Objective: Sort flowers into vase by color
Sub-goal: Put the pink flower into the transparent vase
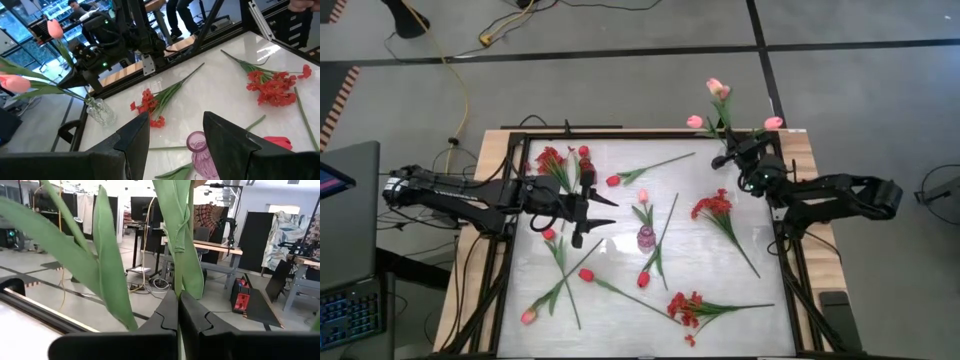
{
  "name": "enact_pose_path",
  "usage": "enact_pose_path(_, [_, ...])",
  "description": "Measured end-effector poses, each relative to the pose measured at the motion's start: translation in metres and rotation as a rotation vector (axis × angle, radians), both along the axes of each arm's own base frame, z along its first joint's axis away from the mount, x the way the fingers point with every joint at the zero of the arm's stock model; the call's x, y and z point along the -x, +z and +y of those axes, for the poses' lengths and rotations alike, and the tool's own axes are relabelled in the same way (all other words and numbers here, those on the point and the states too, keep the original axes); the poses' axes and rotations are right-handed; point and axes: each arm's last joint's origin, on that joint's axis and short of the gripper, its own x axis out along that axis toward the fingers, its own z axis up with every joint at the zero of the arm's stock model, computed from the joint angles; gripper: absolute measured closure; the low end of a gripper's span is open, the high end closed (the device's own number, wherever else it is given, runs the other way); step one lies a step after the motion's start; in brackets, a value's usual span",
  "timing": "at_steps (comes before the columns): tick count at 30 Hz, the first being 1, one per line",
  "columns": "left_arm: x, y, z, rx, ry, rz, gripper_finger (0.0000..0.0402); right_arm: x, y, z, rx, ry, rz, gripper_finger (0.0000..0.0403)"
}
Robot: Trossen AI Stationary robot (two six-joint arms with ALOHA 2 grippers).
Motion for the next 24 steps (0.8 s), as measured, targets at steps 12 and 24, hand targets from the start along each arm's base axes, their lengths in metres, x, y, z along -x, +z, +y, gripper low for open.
enact_pose_path(12, [0.0,0.0,0.0,-0.001,0.0,0.0,0.0228,-0.001,0.006,0.014,0.022,-0.062,0.082,0.0375])
enact_pose_path(24, [0.0,0.0,0.0,0.013,0.003,-0.001,0.0228,-0.001,-0.003,0.013,-0.053,-0.076,0.107,0.0369])
